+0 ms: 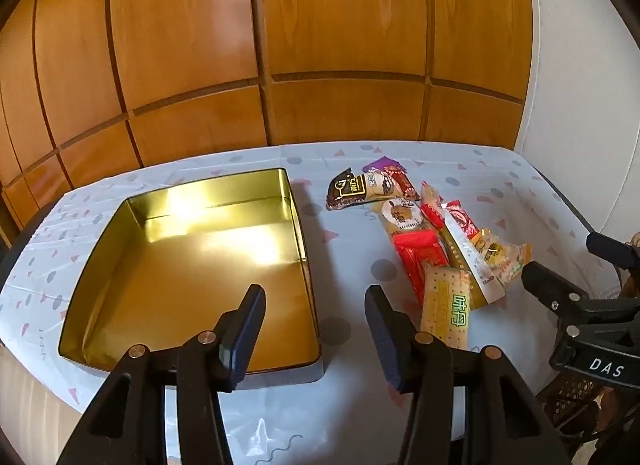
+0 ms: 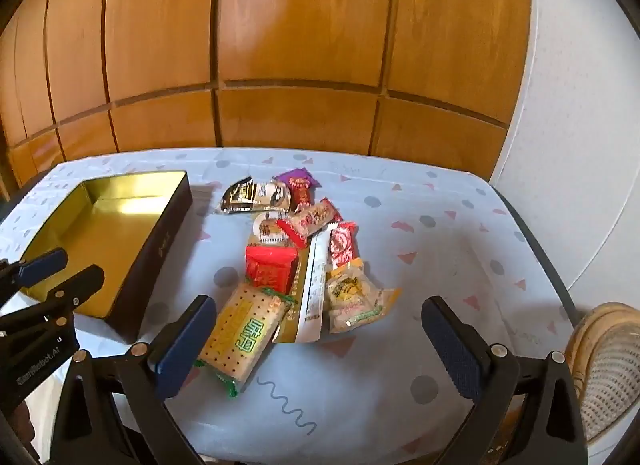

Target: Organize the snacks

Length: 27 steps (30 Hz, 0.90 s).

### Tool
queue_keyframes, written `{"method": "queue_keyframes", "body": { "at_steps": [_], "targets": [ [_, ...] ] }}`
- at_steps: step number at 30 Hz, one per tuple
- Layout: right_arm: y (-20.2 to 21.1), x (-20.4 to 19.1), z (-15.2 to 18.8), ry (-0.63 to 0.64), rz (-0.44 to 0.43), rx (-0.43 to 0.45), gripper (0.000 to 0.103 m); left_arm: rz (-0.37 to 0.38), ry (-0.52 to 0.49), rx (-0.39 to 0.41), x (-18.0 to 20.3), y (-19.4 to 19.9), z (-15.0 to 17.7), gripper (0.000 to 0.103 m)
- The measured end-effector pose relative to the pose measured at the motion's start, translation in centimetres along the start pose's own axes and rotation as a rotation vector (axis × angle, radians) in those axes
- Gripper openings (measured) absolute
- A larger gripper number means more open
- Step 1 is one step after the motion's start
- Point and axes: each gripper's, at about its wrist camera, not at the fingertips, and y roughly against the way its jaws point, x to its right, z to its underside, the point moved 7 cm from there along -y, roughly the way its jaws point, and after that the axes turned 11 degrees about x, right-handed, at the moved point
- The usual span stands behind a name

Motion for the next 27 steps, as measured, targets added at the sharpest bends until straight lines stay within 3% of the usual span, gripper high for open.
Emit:
{"method": "queue_keyframes", "body": {
  "at_steps": [16,27],
  "targets": [
    [-2.3,2.4,-0.6,-0.043,-0.007,-0.001,0.103,0.093,-0.017,-0.032,1.8,-0.4,0.1,0.053],
    [-2.2,3.5,0.8,-0.084,0.002,-0.024,0.103,0.083,-0.068,-0.036,2.7,-0.2,0.4,0.053]
  ]
}}
